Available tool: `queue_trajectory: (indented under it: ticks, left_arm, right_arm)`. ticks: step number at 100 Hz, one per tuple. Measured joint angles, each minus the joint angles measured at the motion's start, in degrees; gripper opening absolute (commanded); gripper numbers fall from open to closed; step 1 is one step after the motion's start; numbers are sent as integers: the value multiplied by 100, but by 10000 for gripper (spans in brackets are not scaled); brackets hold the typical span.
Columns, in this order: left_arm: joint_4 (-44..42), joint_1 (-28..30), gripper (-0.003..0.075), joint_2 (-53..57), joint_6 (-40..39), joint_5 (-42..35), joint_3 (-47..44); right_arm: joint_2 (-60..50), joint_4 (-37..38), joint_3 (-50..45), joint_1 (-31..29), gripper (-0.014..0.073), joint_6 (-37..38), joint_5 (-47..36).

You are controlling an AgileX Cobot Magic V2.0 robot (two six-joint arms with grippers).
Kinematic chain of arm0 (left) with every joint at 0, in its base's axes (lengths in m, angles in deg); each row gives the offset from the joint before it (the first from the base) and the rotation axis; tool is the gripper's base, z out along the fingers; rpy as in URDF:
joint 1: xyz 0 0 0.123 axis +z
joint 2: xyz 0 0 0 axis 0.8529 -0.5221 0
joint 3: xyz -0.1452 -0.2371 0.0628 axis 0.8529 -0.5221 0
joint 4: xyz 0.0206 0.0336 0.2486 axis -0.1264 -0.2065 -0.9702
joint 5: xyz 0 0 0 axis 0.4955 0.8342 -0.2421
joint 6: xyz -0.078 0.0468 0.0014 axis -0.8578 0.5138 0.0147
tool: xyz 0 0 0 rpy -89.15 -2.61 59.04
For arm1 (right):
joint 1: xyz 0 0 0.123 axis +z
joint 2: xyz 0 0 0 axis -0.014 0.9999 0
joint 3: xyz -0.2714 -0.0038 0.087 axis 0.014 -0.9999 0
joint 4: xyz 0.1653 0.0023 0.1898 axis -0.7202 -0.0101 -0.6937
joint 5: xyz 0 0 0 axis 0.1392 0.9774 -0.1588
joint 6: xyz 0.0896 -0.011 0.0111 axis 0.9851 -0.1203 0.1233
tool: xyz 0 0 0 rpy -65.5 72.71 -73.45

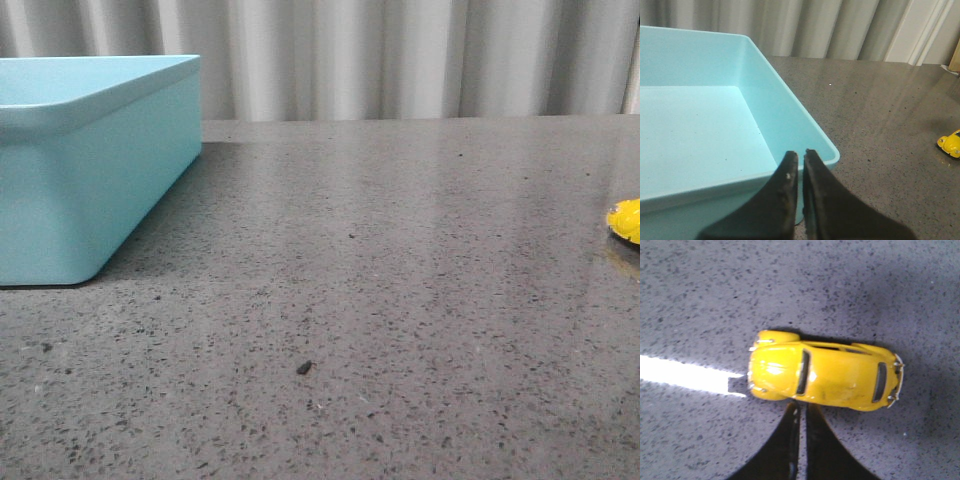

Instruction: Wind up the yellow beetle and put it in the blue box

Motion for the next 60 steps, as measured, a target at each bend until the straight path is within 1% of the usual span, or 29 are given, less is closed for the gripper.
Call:
queue_trajectory:
  ticks: [20, 44, 60]
  left_arm:
    - [9, 0, -21, 0, 0, 0, 0]
    - [9, 0, -21, 0, 0, 0, 0]
    - [9, 0, -21, 0, 4, 0, 0]
  right_arm:
    - [131, 3, 0, -456, -53, 0, -95]
    - [207, -436, 0, -467, -53, -185, -318]
    - [339, -473, 0, -467, -53, -249, -410]
